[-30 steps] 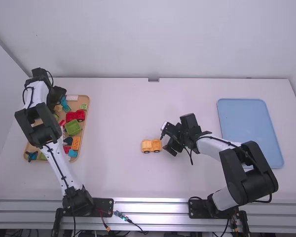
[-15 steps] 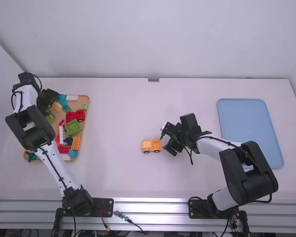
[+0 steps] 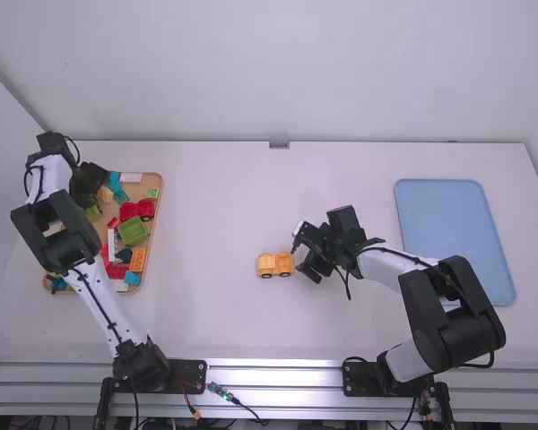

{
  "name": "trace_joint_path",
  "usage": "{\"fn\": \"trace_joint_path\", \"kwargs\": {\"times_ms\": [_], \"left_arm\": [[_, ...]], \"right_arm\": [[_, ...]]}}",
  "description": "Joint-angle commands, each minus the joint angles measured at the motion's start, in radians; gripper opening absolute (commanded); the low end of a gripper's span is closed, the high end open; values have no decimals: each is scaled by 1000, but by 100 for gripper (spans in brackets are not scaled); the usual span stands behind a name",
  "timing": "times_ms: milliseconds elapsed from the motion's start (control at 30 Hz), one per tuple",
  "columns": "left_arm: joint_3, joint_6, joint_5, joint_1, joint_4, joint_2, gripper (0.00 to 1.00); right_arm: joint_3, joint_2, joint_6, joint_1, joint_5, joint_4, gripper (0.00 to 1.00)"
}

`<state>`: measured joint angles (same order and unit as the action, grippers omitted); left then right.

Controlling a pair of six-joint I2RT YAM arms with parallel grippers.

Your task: Assemble lego blocks to make yellow taxi

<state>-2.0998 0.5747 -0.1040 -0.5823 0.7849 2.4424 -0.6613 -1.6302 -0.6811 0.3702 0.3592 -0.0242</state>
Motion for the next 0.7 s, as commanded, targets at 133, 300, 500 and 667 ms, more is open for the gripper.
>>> {"fn": "trace_joint_path", "kwargs": {"times_ms": [133, 300, 500, 667], "left_arm": [[-105, 22, 100, 0, 130, -32, 79], [-198, 39, 109, 8, 212, -32, 82], [-170, 4, 7, 22, 175, -32, 82], [-85, -9, -16, 27, 115, -32, 84]], "right_arm": [[5, 22, 4, 3, 2, -5, 100], [5, 22, 4, 3, 2, -5, 100], [5, 22, 5, 3, 2, -1, 100], [5, 22, 4, 2, 2, 5, 100]]}}
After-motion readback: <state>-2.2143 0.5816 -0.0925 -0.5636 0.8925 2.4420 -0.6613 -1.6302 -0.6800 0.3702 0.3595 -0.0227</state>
